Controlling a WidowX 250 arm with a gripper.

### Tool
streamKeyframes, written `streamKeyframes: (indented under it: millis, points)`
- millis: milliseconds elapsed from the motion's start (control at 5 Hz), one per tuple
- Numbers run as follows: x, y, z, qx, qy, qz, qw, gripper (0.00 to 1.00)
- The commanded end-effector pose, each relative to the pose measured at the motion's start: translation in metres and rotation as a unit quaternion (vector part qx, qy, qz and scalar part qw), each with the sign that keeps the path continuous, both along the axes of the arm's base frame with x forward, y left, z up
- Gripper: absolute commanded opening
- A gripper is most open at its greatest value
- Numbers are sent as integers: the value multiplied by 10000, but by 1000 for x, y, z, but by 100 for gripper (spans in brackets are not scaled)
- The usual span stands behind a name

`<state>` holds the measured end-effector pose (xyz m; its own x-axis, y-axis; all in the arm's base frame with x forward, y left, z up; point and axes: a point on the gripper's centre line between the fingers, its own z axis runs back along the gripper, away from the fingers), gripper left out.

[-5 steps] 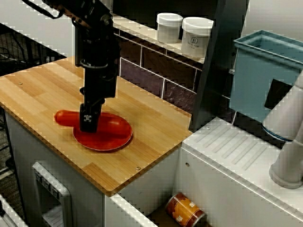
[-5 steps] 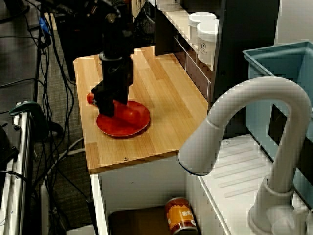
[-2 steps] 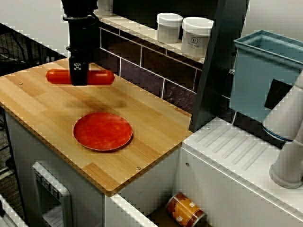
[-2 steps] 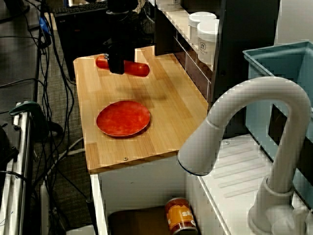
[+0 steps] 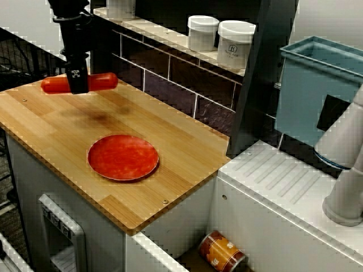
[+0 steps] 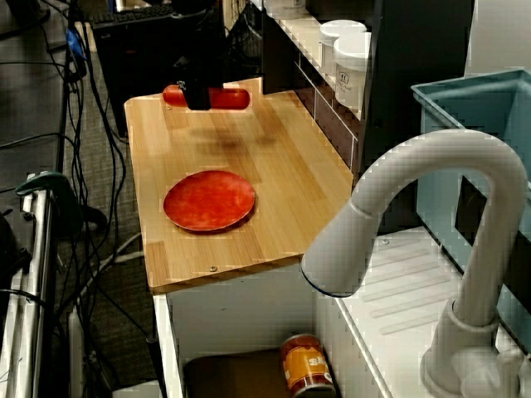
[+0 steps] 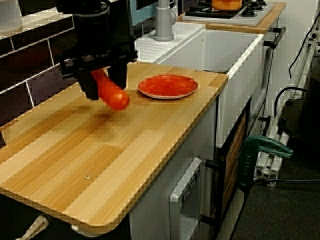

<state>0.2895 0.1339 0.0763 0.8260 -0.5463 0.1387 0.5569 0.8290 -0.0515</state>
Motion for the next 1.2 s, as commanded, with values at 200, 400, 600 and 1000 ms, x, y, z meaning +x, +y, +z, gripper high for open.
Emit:
streamKeyframes:
  millis: [200, 400, 600, 1000]
  points:
    - [-9, 23, -19, 419, 33, 335, 9986, 100]
    - [2, 32, -35, 483, 151, 511, 9974, 100]
    - [8, 39, -34, 379, 248, 618, 9971, 100]
    - [11, 49, -28, 173, 338, 742, 9965, 100]
